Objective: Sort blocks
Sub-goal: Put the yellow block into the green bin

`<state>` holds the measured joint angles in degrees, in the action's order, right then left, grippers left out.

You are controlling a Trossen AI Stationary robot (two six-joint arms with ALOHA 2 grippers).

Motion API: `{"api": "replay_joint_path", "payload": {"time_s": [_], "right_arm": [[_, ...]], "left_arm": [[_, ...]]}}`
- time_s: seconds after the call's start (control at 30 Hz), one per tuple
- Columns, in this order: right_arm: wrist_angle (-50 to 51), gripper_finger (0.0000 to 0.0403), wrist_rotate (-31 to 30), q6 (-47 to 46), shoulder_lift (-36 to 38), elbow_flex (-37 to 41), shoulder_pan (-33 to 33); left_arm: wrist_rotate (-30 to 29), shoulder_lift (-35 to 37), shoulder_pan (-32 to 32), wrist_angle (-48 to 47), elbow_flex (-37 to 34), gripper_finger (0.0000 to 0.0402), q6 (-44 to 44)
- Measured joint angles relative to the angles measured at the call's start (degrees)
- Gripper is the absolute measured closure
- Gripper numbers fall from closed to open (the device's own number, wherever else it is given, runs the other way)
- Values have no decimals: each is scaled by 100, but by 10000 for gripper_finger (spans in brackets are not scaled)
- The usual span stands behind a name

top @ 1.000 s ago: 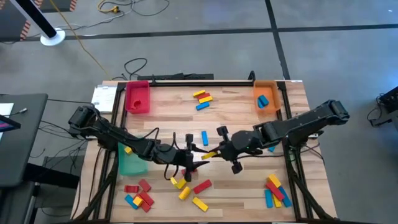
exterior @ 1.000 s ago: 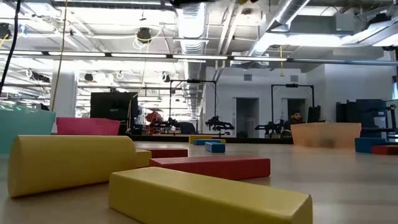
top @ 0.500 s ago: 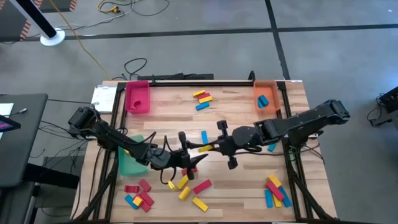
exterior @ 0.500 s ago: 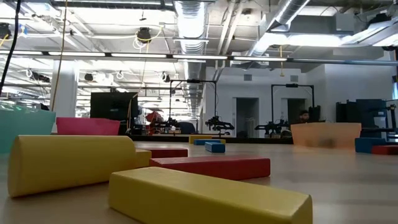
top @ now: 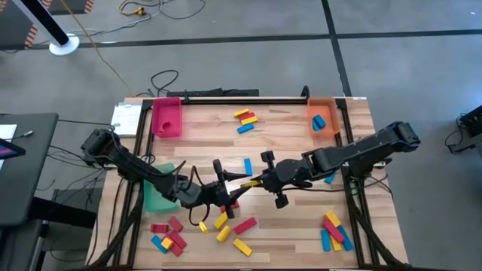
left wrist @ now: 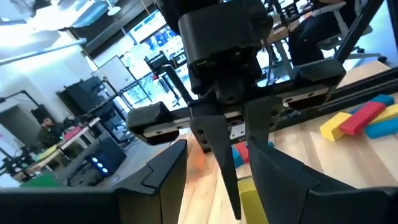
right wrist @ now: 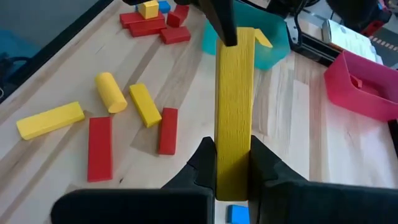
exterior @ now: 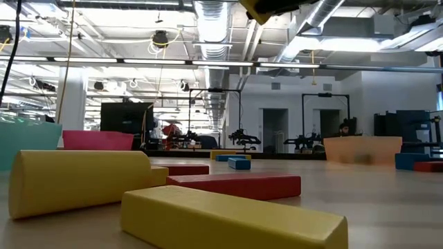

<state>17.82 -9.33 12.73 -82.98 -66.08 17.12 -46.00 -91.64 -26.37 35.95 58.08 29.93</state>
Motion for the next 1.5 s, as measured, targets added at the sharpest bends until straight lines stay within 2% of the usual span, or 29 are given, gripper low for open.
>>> {"api": "replay_joint_path", "payload": {"time_s": [0.2, 0.3, 0.67, 1.07, 1.17, 1.5], "right_arm": [[33, 360, -10, 99, 0, 4, 137], [-14, 360, -73, 147, 0, 7, 182], [-77, 360, -110, 147, 13, 7, 292], [-207, 360, -259, 212, 24, -5, 286], [-209, 360, -262, 120, 82, -55, 220], [-79, 360, -280, 98, 40, -30, 278]], "left_arm": [[167, 4, -30, -647, -1, 235, -740], [291, 4, -32, -685, -2, 233, -902], [374, -1, -32, -445, -15, 175, -876], [520, -18, -110, -408, -24, 180, -906], [461, -70, -172, -378, -52, 180, -582], [295, -27, -174, -301, -31, 180, -540]]}}
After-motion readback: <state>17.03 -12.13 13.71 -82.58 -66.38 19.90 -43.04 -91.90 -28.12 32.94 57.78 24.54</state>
